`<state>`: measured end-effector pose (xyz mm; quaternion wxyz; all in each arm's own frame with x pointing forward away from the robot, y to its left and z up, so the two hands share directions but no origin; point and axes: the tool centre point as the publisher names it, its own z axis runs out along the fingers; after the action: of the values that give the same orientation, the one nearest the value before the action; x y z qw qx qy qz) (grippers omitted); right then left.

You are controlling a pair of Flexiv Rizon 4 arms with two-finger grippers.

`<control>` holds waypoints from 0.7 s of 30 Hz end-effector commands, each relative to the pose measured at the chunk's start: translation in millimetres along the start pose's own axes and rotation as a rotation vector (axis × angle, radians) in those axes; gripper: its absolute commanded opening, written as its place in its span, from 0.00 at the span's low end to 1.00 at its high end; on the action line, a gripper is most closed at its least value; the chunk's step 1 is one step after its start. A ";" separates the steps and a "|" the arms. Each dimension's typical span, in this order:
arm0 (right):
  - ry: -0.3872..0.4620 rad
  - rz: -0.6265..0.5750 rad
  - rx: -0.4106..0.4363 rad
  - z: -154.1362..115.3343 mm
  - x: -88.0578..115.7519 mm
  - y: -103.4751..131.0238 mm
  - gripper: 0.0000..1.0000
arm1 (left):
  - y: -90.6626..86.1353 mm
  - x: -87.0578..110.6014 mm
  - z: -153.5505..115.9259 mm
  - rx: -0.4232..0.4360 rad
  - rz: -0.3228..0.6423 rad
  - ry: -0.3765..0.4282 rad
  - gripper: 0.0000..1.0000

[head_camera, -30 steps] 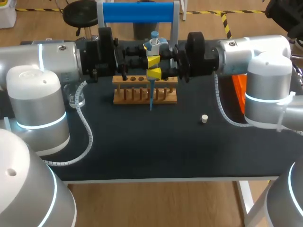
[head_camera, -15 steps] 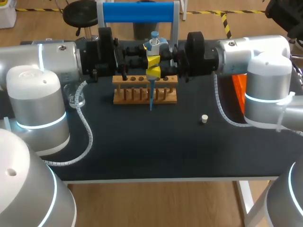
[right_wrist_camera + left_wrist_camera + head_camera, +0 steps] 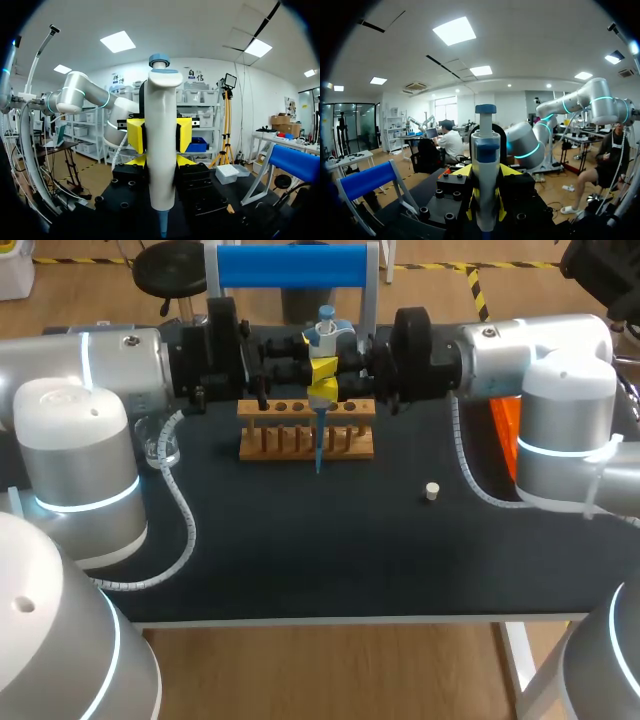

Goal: Invert the test tube, pick up the pipette, mount the tip to pipette, aspirate from beaker and dispense into the tube, eject the tip, return the pipette, and cap with the stopper.

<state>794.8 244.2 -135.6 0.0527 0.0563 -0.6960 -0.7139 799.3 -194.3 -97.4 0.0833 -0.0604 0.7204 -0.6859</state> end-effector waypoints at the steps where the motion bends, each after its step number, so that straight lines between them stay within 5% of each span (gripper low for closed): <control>1: -0.005 -0.001 0.001 -0.9 -0.6 0.5 0.00 | 0.3 0.8 0.2 0.003 0.001 0.001 0.30; 2: -0.005 -0.001 0.002 -1.3 -0.8 0.4 0.00 | 0.3 0.8 0.2 0.003 0.001 0.001 1.00; 21: 0.039 -0.005 -0.014 -23.5 -5.6 0.4 0.00 | 0.3 0.8 0.2 0.003 0.001 0.001 1.00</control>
<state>800.9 226.9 -135.7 0.0613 0.0677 -0.6902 -0.7179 798.7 -194.7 -97.2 0.0829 -0.0599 0.7205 -0.6859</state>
